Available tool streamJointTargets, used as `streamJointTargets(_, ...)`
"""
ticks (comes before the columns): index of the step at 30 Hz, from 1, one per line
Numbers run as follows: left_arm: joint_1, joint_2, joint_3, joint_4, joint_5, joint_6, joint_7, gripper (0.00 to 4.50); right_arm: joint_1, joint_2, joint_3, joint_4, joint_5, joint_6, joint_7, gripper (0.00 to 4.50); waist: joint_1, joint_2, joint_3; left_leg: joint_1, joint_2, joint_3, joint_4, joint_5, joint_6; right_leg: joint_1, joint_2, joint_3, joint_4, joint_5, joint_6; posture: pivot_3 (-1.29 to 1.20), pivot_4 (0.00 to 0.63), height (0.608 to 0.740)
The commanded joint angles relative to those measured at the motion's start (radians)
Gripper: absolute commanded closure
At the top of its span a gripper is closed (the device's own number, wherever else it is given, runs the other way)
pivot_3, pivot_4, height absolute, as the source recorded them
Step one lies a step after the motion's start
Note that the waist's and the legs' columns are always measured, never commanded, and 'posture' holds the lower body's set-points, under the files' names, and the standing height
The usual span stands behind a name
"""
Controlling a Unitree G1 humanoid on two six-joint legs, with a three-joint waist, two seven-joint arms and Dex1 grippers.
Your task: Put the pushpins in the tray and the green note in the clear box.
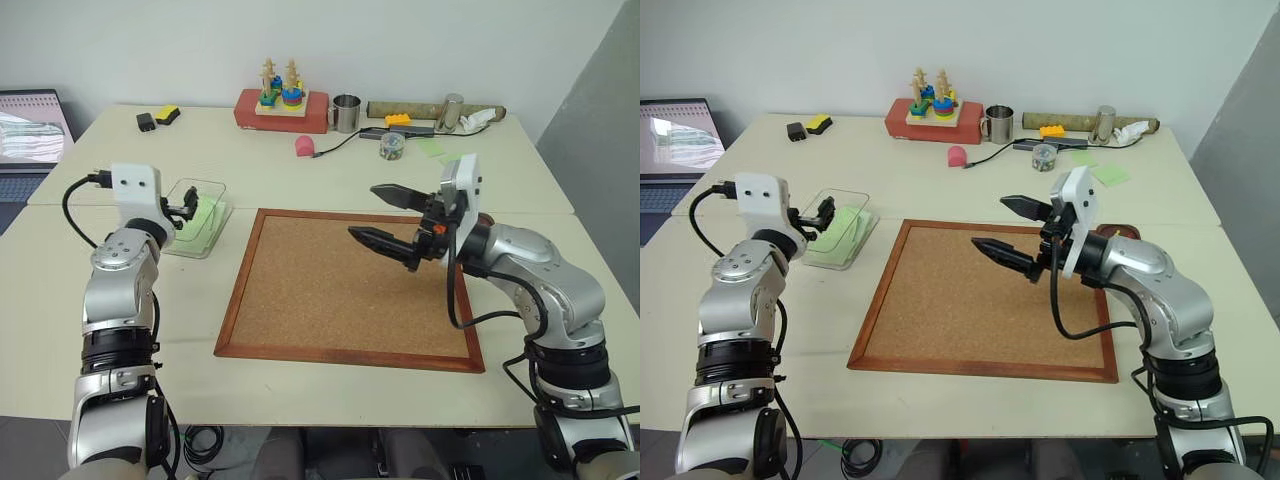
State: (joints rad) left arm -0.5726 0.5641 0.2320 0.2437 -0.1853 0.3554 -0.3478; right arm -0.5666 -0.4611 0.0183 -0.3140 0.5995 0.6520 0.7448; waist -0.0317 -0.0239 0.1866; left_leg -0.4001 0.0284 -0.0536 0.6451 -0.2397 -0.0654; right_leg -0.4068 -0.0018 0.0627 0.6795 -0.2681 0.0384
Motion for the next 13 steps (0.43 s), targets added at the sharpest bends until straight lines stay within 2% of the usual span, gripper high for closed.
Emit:
streamJointTargets(1,0.001,0.070,-0.093,-0.162,-0.100,0.086,-0.269,0.01,0.006,-0.077,-0.022,0.039,-0.043,-0.053,0.061,0.00,0.002,0.000,0.000,0.000,0.000,0.000,0.000,0.000,0.000,0.000,0.000,0.000,0.000,0.000,0.000,0.00,0.150,0.740)
streamJointTargets(7,0.099,0.181,-0.174,-0.296,-0.173,0.164,-0.522,0.01,0.031,-0.190,-0.012,0.112,-0.090,-0.094,0.167,0.00,-0.011,0.000,0.000,0.001,0.001,0.001,-0.001,0.000,0.000,0.000,0.001,0.002,-0.001,0.000,0.000,0.00,0.150,0.740)
streamJointTargets(13,0.136,0.227,-0.181,-0.337,-0.196,0.182,-0.617,0.01,0.056,-0.254,-0.009,0.165,-0.129,-0.131,0.230,0.00,-0.019,0.000,0.001,0.001,0.001,0.002,-0.001,0.000,0.000,-0.001,0.001,0.002,0.000,-0.002,0.002,0.00,0.150,0.740)
